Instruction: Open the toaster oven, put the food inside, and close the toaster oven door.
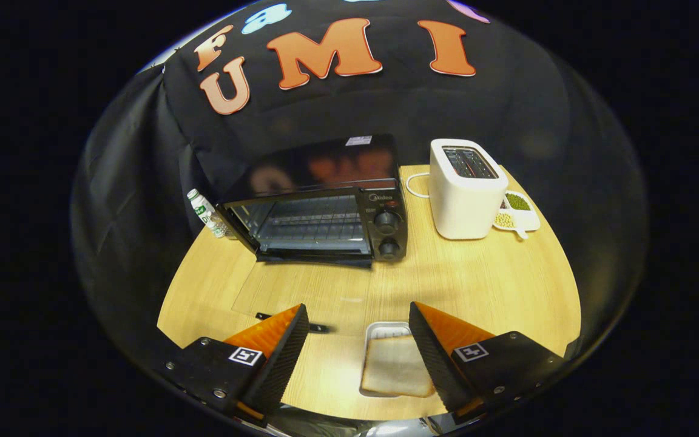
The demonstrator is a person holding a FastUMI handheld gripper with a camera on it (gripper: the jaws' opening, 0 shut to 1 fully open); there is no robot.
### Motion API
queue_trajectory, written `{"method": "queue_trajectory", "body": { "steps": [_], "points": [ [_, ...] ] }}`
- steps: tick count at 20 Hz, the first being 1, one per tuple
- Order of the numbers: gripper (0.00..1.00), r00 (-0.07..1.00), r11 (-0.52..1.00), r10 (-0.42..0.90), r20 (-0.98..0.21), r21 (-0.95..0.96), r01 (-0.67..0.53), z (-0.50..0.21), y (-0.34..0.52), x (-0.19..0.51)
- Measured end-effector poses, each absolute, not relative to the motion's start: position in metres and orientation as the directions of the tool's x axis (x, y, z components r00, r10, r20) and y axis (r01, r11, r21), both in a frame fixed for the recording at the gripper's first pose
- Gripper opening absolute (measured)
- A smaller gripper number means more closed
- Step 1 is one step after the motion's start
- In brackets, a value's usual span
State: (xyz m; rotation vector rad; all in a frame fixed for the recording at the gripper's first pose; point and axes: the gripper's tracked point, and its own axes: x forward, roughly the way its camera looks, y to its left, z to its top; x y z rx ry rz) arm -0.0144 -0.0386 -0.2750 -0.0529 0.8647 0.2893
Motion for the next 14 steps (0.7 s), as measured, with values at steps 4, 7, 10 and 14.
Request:
{"method": "queue_trajectory", "body": {
  "steps": [4,7,10,14],
  "points": [
    [0.99,0.5,0.954,0.28,-0.819,0.18,-0.239,-0.283,-0.062,-0.031],
    [0.99,0.431,0.962,0.265,-0.863,0.205,-0.181,-0.301,-0.089,-0.041],
    [0.99,0.385,0.968,0.25,-0.888,0.22,-0.12,-0.321,-0.112,-0.044],
    [0.99,0.342,0.966,0.256,-0.904,0.248,-0.07,-0.344,-0.12,-0.039]
  ]
}}
